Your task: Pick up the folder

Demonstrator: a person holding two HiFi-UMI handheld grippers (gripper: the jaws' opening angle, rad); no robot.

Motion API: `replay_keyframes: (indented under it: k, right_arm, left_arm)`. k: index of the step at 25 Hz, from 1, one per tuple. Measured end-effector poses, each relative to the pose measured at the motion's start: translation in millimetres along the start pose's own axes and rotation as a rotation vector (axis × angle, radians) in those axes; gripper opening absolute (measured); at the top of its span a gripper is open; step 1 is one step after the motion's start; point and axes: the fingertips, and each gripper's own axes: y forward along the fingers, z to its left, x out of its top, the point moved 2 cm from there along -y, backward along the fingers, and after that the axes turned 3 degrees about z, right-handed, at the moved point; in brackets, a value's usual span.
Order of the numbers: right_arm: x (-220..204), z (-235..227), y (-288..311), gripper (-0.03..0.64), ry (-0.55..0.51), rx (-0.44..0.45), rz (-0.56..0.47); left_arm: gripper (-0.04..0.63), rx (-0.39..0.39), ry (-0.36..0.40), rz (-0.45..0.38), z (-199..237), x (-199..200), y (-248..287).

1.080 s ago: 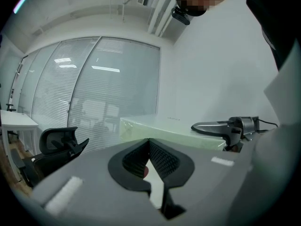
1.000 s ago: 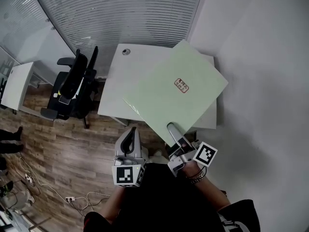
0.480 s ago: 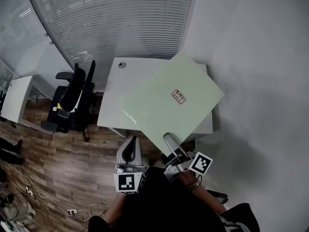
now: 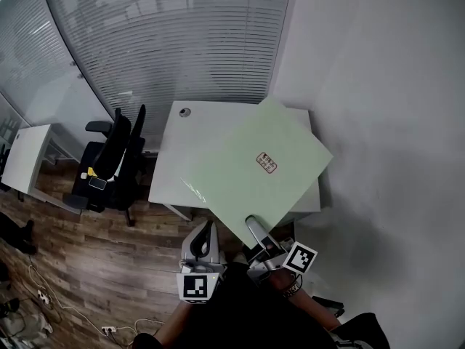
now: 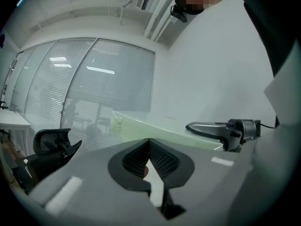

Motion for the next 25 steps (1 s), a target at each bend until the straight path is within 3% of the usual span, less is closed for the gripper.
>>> replay_keyframes:
  k: [25]
  right_arm:
    - [-21.5, -2.6, 17.6, 0.272, 0.023, -0.015, 0.056]
  left_arm:
    - [0.005, 0.034, -0.008, 0.012, 20.2, 0.9, -10.3]
